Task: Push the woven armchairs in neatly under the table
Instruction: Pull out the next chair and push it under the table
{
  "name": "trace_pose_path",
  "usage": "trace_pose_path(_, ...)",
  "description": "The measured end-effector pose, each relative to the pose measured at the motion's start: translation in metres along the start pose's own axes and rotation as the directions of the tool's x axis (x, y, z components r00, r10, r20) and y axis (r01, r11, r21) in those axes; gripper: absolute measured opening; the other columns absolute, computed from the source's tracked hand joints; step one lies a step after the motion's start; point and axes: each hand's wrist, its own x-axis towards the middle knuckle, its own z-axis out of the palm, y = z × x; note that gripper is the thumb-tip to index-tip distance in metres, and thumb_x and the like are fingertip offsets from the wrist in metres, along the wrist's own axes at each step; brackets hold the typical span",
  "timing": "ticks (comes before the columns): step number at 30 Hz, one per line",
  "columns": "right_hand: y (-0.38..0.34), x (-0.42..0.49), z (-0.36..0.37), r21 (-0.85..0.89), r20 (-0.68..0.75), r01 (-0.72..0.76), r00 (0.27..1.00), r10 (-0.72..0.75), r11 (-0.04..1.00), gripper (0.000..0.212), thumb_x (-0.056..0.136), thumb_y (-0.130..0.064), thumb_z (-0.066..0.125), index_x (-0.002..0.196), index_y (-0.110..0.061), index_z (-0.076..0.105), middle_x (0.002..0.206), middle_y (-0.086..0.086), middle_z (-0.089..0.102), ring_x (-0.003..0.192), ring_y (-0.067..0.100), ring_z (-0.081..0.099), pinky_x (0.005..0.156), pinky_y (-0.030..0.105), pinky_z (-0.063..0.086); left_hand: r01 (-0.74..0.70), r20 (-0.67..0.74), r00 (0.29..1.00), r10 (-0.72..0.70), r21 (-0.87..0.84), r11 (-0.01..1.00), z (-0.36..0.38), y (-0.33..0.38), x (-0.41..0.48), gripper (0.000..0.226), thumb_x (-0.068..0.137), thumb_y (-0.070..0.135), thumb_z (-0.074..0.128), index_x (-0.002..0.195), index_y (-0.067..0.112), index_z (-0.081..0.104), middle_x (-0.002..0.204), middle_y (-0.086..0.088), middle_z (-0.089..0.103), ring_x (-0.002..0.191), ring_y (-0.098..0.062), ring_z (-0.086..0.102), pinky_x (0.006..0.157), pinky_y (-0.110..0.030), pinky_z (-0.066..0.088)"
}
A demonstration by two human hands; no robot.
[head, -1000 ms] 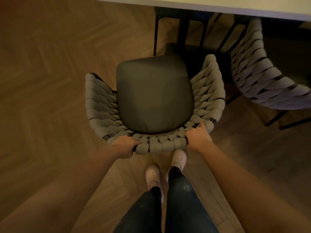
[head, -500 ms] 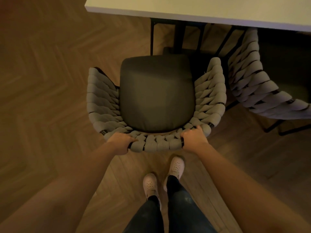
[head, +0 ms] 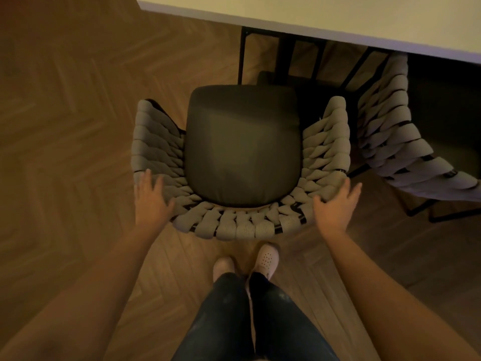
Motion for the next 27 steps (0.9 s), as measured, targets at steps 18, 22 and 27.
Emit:
trace_pose_path(18,-0.038,0.039,0.010,0.334,0.080,-0.507,0.855,0.512,0.794,0.046,0.092,-0.019,0.056,0.136,-0.012,0.046,0.130,0.017,0.056,0.117,0.037,0.054,0.096,0.045,0.046,0.730,0.567,0.530,-0.630,-0.684,-0.001,0.013,0.002,0.031,0.054,0.088,0.013,0.071,0.135,0.000,0.048,0.122,-0.015,0.060,0.110,-0.035,0.062,0.085,-0.047,0.054)
trace_pose_path(22,-0.046,0.071,-0.005,0.326,0.051,-0.495,0.860,0.508,0.805,0.050,0.094,-0.016,0.054,0.143,-0.016,0.041,0.135,0.016,0.053,0.122,0.037,0.052,0.096,0.045,0.044,0.704,0.507,0.574,-0.643,-0.707,0.071,0.017,0.031,0.025,0.058,0.086,0.018,0.073,0.135,0.000,0.048,0.124,-0.013,0.059,0.110,-0.034,0.061,0.083,-0.041,0.054)
trace_pose_path(27,-0.036,0.097,-0.010,0.305,0.032,-0.507,0.852,0.523,0.806,0.052,0.093,-0.016,0.053,0.144,-0.014,0.041,0.137,0.018,0.051,0.122,0.039,0.050,0.097,0.047,0.043,0.662,0.461,0.622,-0.633,-0.741,0.110,0.021,0.057,0.038,0.056,0.088,0.015,0.070,0.137,0.003,0.045,0.130,-0.017,0.057,0.112,-0.032,0.060,0.089,-0.043,0.054)
